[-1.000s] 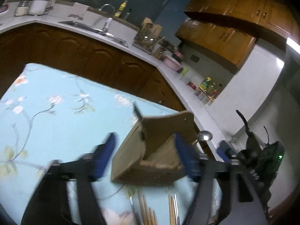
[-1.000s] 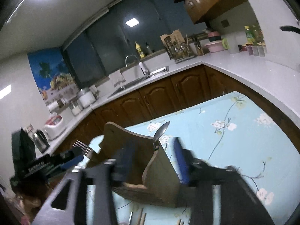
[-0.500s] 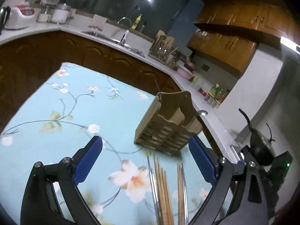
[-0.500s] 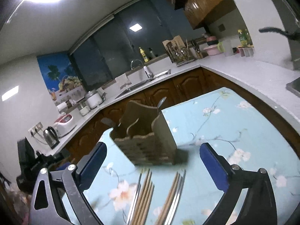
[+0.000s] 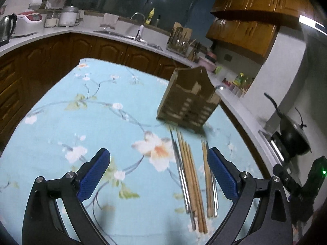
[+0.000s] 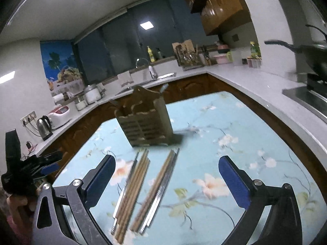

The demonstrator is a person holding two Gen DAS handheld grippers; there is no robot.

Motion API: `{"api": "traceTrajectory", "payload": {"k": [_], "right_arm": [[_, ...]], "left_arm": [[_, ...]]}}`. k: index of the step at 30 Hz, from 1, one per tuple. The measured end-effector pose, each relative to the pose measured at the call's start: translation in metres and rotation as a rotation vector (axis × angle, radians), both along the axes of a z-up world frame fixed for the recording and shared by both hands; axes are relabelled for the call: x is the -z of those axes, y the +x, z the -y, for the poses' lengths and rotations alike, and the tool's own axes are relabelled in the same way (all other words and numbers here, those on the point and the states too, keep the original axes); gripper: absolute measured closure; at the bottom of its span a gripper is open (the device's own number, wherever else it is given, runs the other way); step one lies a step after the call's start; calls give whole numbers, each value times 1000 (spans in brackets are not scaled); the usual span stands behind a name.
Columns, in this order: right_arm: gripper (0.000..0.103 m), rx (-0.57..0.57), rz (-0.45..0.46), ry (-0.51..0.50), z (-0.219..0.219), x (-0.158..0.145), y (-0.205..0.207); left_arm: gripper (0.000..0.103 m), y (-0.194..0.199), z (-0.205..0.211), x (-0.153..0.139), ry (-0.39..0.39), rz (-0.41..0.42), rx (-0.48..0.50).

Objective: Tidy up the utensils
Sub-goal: 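Move the left tool back to the chopsticks and grasp a metal chopstick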

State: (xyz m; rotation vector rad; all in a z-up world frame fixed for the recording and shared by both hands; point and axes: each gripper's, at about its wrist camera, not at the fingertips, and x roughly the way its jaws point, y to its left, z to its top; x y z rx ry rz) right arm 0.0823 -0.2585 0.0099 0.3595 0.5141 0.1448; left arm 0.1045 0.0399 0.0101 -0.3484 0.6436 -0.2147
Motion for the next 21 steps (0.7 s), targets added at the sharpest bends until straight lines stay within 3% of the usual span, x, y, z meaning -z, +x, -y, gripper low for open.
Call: {"api": "traceTrajectory", "payload": {"k": [5, 12, 21], "right_arm": [[1, -1, -40, -22, -2, 10, -6], [1, -9, -17, -39, -7, 9, -8], [2, -25, -93, 0, -6, 18, 26]], "left_arm": [[5, -6, 6, 9, 19, -27, 5], [5, -6, 18, 4, 57, -5, 13], [5, 27, 32, 11, 71, -71, 33]]}}
